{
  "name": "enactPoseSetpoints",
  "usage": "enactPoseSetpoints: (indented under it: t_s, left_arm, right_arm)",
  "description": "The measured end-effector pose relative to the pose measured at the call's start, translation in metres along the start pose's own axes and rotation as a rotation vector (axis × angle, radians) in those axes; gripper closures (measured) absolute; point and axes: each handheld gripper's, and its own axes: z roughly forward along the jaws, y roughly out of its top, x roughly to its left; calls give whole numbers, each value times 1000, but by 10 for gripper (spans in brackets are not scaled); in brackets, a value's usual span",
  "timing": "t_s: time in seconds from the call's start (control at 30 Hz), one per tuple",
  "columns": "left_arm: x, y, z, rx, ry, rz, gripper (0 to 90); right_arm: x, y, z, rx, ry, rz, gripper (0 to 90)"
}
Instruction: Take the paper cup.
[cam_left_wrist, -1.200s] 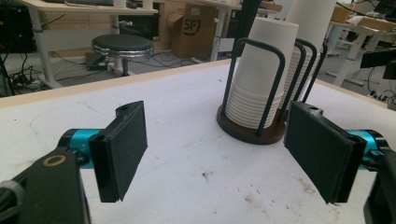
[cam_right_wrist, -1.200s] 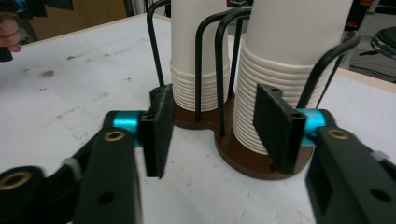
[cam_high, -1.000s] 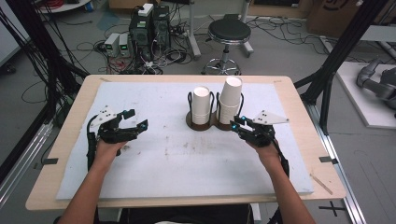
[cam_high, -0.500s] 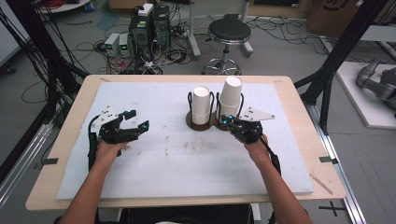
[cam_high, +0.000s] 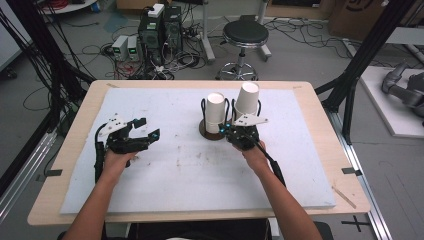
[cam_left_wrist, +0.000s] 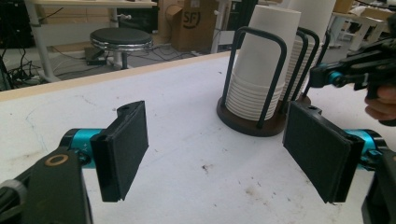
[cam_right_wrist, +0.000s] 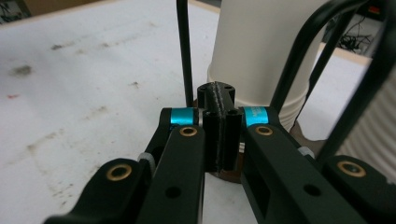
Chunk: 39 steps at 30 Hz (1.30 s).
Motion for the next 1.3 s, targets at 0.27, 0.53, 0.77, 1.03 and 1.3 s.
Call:
enactPoseSetpoints:
  t_s: [0.27, 0.53, 0.77, 1.03, 1.3]
  left_arm:
    - [0, 0, 0, -2, 5, 1, 222]
    - [1, 1, 1, -7, 6, 1, 223]
    - [5, 10, 6, -16, 8, 16, 229]
    - [4, 22, 14, -12, -3, 34, 229]
    - [2, 40, 30, -4, -31, 66, 233]
  right_arm:
    - [5, -4, 17, 43, -16, 16, 900]
    - [4, -5, 23, 68, -48, 68, 900]
    - [3, -5, 26, 84, -82, 119, 900]
    - [6, -4, 30, 90, -102, 157, 900]
    - [6, -4, 30, 88, -98, 175, 900]
